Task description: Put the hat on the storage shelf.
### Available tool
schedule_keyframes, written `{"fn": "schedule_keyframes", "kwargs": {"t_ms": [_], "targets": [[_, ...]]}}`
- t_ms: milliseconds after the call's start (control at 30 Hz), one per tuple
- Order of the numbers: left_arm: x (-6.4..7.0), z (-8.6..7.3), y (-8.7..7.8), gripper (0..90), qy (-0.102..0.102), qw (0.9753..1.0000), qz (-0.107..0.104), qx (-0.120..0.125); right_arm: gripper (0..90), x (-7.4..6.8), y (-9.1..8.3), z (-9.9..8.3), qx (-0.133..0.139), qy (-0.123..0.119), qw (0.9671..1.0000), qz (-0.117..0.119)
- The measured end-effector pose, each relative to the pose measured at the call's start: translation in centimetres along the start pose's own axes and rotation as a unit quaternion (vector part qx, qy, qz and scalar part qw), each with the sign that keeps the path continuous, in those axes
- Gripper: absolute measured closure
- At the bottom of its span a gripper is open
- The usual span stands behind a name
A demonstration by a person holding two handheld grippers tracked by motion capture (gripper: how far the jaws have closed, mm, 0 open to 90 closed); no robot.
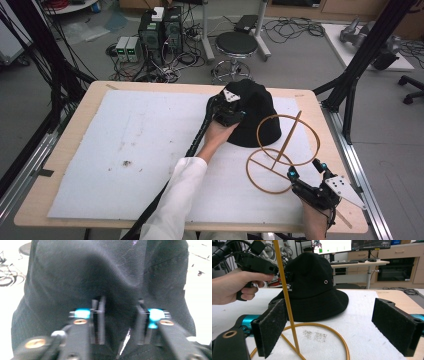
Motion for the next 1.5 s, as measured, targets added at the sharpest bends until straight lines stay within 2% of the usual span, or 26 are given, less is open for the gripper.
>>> {"fn": "schedule_keyframes", "kwargs": {"t_ms": [33,133,200,300,733,900,1000,1067,1267,1500], "targets": [[0.2,-0.1,0.1,80.8,0.008,0.9999,0.005,-0.005,11.9,0.0,0.0,0.0,0.000,-0.001,1.0000,0.000],[0.1,-0.2,0.3,86.0,0.002,0.9999,0.006,-0.008,11.9,-0.1,0.0,0.0,-0.002,0.000,1.0000,0.002],[0.1,-0.2,0.4,86.6,-0.004,0.9999,0.008,-0.009,11.9,-0.1,0.0,0.0,-0.003,0.001,1.0000,0.002],[0.1,-0.2,0.5,86.9,0.011,0.9999,0.009,-0.006,11.9,-0.1,0.0,0.0,-0.003,0.000,1.0000,0.002],[-0.3,-0.2,0.3,87.3,0.017,0.9998,-0.006,0.004,11.9,0.0,0.0,0.0,-0.002,-0.001,1.0000,0.002],[-0.2,0.0,0.1,87.2,0.017,0.9998,-0.005,0.008,11.9,0.0,0.0,-0.1,-0.004,0.000,1.0000,0.001],[-0.2,0.2,0.0,87.1,0.014,0.9997,0.012,0.015,11.9,0.0,0.0,-0.1,-0.003,0.000,1.0000,0.001],[-0.3,0.2,-0.2,87.2,0.014,0.9997,0.010,0.015,11.9,0.0,0.0,0.0,-0.001,-0.002,1.0000,0.001],[-0.5,0.3,-0.7,87.1,0.009,0.9995,0.010,0.027,11.9,0.0,0.0,0.0,-0.001,0.000,1.0000,0.002],[-0.9,1.4,-2.3,87.1,0.002,0.9982,0.013,0.058,11.9,0.0,-0.2,0.0,-0.002,0.002,1.0000,0.001]]}}
Point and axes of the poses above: each handheld gripper's, and its own axes: y roughly forward along the jaws, z roughly out of its top, x roughly to its right, the point moved 3 cm from there along y, roughly forward along the jaws, and after that the axes turned 11 degrees about y, right-handed, at the moved point
